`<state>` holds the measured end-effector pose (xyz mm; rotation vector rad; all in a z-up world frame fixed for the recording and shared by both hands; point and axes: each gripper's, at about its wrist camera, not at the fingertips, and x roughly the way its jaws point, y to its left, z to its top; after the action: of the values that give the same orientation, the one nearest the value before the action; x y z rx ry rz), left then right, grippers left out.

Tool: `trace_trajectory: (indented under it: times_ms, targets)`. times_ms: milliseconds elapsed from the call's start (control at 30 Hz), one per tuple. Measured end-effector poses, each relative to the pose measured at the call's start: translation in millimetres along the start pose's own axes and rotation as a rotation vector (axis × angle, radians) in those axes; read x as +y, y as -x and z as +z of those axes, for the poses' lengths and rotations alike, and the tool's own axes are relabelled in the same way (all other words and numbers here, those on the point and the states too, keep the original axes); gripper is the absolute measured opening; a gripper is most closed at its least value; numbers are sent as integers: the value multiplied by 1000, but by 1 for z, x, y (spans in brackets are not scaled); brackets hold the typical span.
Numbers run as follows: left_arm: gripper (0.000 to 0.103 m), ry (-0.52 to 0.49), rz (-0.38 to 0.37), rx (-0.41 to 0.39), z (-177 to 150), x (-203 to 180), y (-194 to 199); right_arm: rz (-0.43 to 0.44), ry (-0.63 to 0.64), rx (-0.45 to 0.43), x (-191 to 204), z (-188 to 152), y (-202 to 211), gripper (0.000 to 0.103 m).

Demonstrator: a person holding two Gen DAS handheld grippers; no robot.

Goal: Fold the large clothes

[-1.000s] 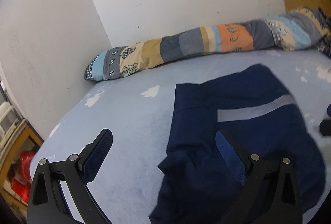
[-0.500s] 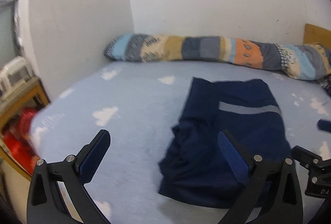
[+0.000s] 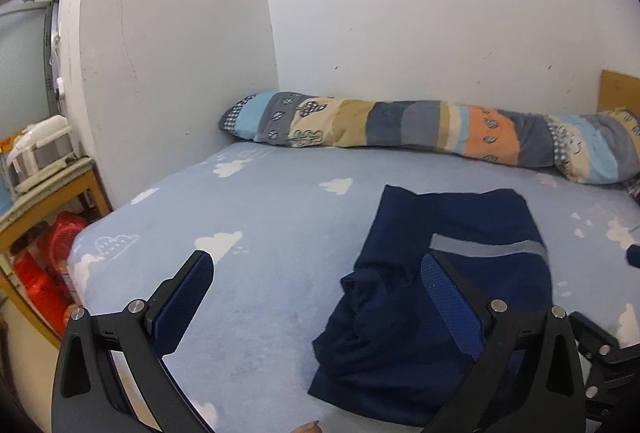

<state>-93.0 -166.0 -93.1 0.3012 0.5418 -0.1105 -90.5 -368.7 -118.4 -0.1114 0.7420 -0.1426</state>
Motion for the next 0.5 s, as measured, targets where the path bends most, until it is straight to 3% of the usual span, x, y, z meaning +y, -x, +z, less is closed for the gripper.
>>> trace_trajectory:
  times_ms: [133,500]
  targets:
    - [103,-43,45,-9,1,-7,2,-20,24,-16,4,0,3,93]
    - [103,-59,59,-22,3,-12,7,-63,60,-50,10,2,11,94]
